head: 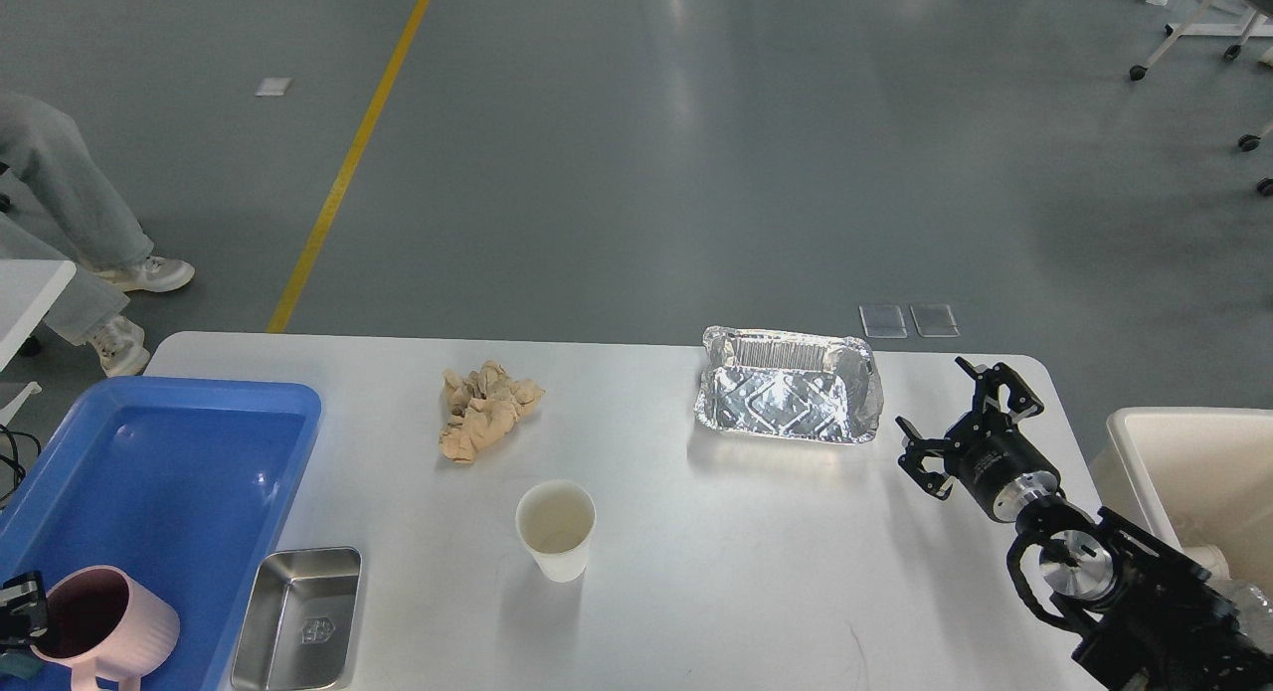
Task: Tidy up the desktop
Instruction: 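Lower the pink mug into the blue tray and open the gripper, then move the left gripper toward the small steel tray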
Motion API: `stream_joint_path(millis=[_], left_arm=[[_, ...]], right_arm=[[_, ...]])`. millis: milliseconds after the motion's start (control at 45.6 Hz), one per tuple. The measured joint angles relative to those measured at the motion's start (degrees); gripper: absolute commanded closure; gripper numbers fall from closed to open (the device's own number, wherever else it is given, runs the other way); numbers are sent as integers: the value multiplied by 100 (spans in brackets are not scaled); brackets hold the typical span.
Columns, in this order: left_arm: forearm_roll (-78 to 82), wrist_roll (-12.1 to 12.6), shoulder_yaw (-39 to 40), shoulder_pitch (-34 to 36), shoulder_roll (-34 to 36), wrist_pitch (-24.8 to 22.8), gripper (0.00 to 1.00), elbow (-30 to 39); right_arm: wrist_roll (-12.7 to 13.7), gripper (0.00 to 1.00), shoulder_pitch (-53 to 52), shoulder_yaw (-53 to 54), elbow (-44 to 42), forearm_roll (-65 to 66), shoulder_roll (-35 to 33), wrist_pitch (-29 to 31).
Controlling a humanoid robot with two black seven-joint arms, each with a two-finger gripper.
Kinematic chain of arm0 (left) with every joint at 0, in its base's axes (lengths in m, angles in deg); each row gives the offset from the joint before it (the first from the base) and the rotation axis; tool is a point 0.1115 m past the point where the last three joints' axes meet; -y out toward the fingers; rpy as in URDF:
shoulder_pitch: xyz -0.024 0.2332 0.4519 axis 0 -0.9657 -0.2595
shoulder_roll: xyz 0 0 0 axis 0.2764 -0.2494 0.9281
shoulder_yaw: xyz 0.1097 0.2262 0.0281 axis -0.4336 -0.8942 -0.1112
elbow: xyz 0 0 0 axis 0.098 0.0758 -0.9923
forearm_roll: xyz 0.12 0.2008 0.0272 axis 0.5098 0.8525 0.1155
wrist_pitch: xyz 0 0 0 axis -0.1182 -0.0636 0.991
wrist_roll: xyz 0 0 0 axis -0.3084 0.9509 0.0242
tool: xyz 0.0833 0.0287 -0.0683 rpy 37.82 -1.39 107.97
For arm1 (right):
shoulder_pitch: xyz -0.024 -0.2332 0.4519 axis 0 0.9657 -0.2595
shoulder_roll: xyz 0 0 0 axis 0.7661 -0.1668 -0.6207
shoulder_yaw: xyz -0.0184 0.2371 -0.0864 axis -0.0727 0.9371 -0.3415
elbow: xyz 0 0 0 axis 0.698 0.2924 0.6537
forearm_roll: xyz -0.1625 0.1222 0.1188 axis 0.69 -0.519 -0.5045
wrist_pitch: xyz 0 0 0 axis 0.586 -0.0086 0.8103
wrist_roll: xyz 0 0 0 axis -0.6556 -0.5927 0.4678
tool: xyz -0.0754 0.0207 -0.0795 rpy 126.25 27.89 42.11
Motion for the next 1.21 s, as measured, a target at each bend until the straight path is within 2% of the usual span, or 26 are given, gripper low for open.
stream_joint_path(millis=[175,263,416,636,811,898,1205], left_arm=[[-1,0,55,6,17,-13,34,0],[-6,-6,175,12,36,-53,21,0],[-10,-17,521,12,112,-170,15,51],[-10,-28,1663,21,409,-1008,14,80],[-43,-196,2437,11,492,-1690,14,169],[-43,-234,2559,11,583,-1873,14,328],[-39,-263,2816,29,1294,-2066,14,1003]], right_arm=[[-4,0,-5,0,23,15,6,0],[-4,0,-5,2,24,55,8,0],[-6,0,-13,8,38,74,18,0],[-6,0,-23,9,43,80,25,0],[-6,0,-31,5,49,84,80,0],[-6,0,-32,1,50,89,100,0],[-2,0,-41,-1,50,94,117,-7]])
